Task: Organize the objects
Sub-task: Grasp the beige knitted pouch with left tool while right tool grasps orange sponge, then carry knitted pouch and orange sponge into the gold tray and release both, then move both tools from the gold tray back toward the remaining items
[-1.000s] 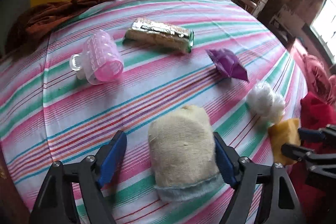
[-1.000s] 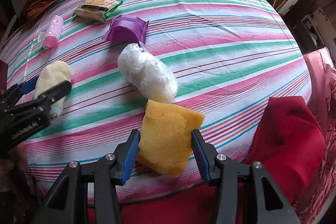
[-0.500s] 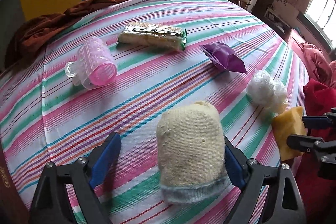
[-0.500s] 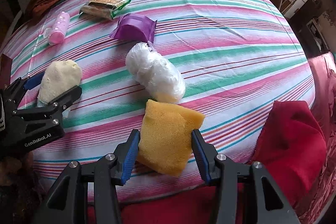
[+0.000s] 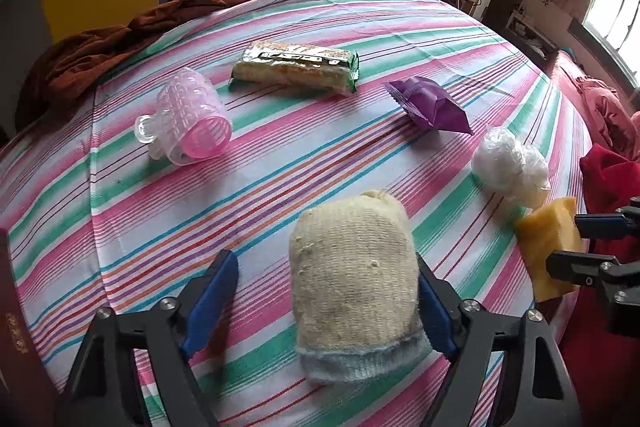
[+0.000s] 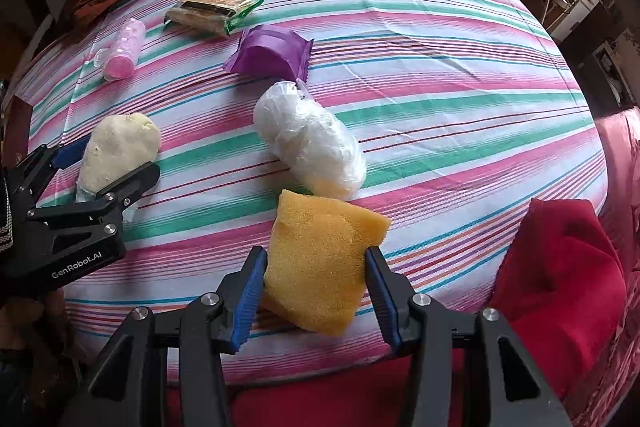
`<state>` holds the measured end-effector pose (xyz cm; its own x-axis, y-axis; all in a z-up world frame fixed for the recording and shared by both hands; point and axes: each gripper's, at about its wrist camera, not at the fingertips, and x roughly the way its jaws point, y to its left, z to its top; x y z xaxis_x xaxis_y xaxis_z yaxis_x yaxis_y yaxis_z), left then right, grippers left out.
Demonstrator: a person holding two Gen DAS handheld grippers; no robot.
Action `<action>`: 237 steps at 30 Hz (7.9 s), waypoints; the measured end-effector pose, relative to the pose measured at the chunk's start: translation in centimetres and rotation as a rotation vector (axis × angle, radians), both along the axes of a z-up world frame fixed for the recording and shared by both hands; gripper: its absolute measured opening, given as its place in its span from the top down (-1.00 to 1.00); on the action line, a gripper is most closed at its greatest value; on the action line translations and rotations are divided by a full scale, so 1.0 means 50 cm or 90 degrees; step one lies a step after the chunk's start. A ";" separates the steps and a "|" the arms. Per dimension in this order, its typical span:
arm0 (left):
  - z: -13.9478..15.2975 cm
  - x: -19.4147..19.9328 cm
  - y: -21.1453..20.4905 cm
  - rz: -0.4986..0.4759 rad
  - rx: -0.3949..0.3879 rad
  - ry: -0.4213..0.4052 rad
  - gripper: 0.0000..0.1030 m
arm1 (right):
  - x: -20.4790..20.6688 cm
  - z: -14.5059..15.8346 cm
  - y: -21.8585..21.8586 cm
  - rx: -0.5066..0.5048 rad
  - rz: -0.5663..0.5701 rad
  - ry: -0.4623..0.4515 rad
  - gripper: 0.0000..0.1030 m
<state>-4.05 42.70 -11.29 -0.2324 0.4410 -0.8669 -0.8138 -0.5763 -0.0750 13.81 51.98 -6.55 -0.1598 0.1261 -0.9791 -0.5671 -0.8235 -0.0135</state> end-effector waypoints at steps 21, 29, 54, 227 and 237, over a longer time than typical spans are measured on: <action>0.020 0.061 -0.102 0.032 0.039 0.033 0.05 | -0.027 0.024 -0.025 -0.002 0.096 0.142 0.05; 0.094 0.096 -0.158 0.038 0.093 0.066 0.05 | -0.024 0.030 -0.020 0.009 0.083 0.147 0.05; 0.229 0.078 -0.413 0.162 0.184 0.113 0.04 | -0.013 0.041 -0.039 0.071 0.020 0.141 0.05; 0.084 -0.207 -0.040 0.188 0.049 -0.023 -0.67 | -0.187 -0.007 0.163 -0.024 -0.204 0.240 -0.36; 0.066 -0.242 -0.039 0.198 0.061 -0.051 -0.70 | -0.239 -0.056 0.145 -0.011 -0.147 0.150 -0.36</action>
<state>-16.16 40.73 -7.98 -0.3013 0.4402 -0.8458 -0.5888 -0.7837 -0.1981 1.86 59.22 -9.36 -0.3516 0.1686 -0.9209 -0.7243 -0.6722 0.1534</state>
